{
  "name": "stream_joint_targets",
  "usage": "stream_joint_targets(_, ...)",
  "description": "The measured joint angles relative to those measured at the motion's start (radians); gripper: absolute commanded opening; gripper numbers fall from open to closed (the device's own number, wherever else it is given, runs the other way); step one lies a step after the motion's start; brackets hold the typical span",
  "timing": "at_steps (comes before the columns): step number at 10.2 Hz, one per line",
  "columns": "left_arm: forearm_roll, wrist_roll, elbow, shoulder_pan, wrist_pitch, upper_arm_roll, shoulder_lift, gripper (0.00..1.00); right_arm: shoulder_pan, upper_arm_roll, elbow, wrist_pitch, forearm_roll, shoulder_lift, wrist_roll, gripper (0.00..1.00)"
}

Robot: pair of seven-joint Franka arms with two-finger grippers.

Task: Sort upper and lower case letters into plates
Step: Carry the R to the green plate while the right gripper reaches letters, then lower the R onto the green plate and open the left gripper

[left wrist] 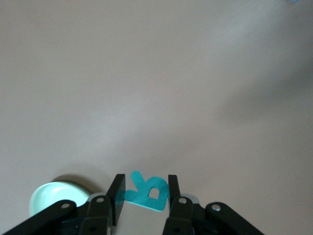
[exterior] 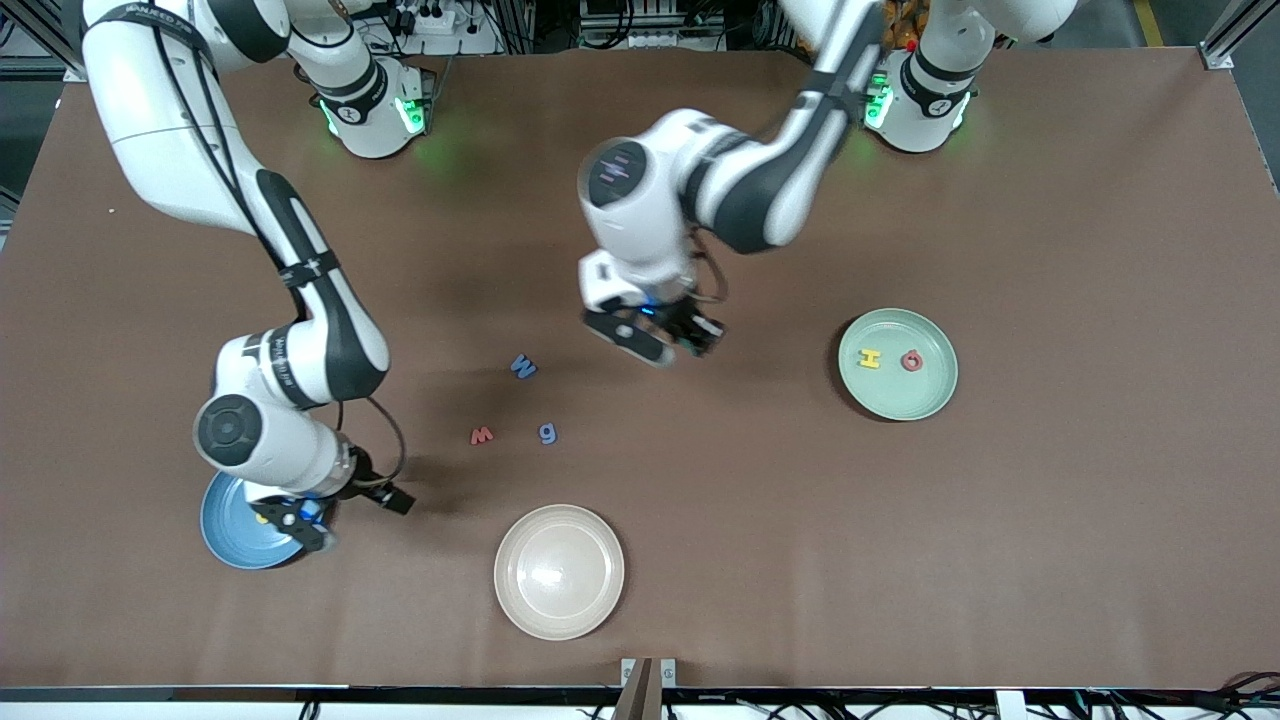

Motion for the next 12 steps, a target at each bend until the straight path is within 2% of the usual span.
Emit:
stream_joint_targets(2, 0.006, 0.155, -0.153, 0.057, 0.027, 0.004, -0.099, 0.33, 0.097, 0.003, -0.001, 0.000, -0.008, 0.004, -0.097, 1.00)
stream_joint_targets(4, 0.026, 0.238, -0.353, 0.091, 0.149, 0.007, -0.217, 0.33, 0.185, 0.002, -0.002, 0.000, -0.011, 0.013, -0.210, 1.00)
stream_joint_targets(6, 0.041, 0.375, -0.573, 0.154, 0.281, 0.008, -0.351, 0.33, 0.223, 0.002, -0.006, 0.000, -0.012, 0.023, -0.312, 1.00)
stream_joint_targets(8, 0.042, 0.502, -0.731, 0.236, 0.393, 0.010, -0.442, 0.33, 0.241, 0.002, -0.010, 0.001, -0.012, 0.040, -0.381, 1.00)
stream_joint_targets(10, 0.042, 0.557, -0.853, 0.297, 0.580, 0.009, -0.462, 0.33, 0.268, 0.002, -0.010, 0.008, -0.012, 0.057, -0.408, 1.00)
stream_joint_targets(12, 0.043, 0.608, -0.933, 0.344, 0.741, 0.008, -0.435, 0.36, 0.308, 0.002, -0.010, 0.042, -0.012, 0.080, -0.410, 1.00)
